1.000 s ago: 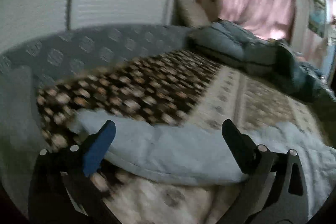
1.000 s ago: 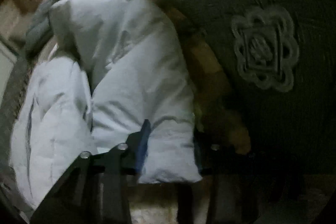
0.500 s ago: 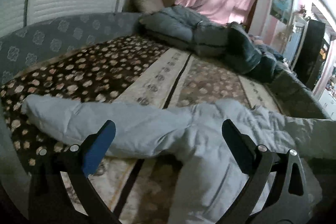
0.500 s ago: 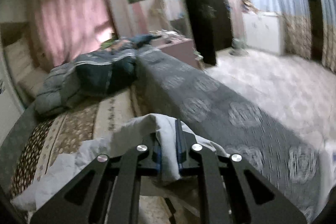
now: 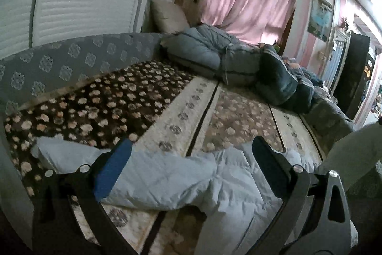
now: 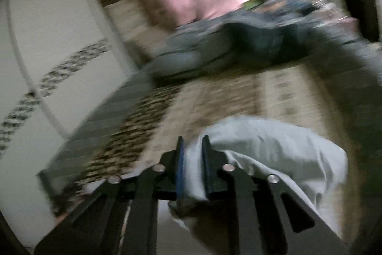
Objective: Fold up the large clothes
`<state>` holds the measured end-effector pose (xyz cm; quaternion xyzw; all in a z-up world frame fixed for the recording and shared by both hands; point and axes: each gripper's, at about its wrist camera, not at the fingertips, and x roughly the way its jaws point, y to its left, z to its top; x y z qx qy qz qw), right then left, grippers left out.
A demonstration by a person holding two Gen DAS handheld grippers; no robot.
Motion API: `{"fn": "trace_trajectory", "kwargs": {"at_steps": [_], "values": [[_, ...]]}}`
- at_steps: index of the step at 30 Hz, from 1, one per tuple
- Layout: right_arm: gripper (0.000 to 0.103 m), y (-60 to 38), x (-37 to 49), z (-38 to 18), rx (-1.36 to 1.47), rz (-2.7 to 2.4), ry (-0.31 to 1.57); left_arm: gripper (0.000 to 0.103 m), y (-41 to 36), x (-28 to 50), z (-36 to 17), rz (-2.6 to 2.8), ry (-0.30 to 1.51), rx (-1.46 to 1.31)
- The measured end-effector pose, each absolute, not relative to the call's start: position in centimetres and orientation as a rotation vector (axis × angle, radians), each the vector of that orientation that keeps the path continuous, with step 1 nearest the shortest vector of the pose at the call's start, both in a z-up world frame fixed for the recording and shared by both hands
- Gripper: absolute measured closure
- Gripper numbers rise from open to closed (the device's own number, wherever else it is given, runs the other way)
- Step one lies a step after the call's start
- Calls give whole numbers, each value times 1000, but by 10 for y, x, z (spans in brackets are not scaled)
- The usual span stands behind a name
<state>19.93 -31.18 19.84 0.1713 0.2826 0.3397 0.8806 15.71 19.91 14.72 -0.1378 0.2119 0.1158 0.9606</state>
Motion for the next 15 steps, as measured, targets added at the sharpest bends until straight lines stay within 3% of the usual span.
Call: {"fn": "trace_trajectory", "kwargs": {"at_steps": [1,2,6,15], "values": [[35,-298,193,204,335,745,581,3,200,155,152,234,427,-276],[4,-282,178,211,277,761,528,3,199,155,155,228,427,-270],[2,-279,148,228,162,705,383,3,186,150,160,195,433,-270],[2,-412,188,174,268,392,509,3,92,179,91,-2,626,-244]]}}
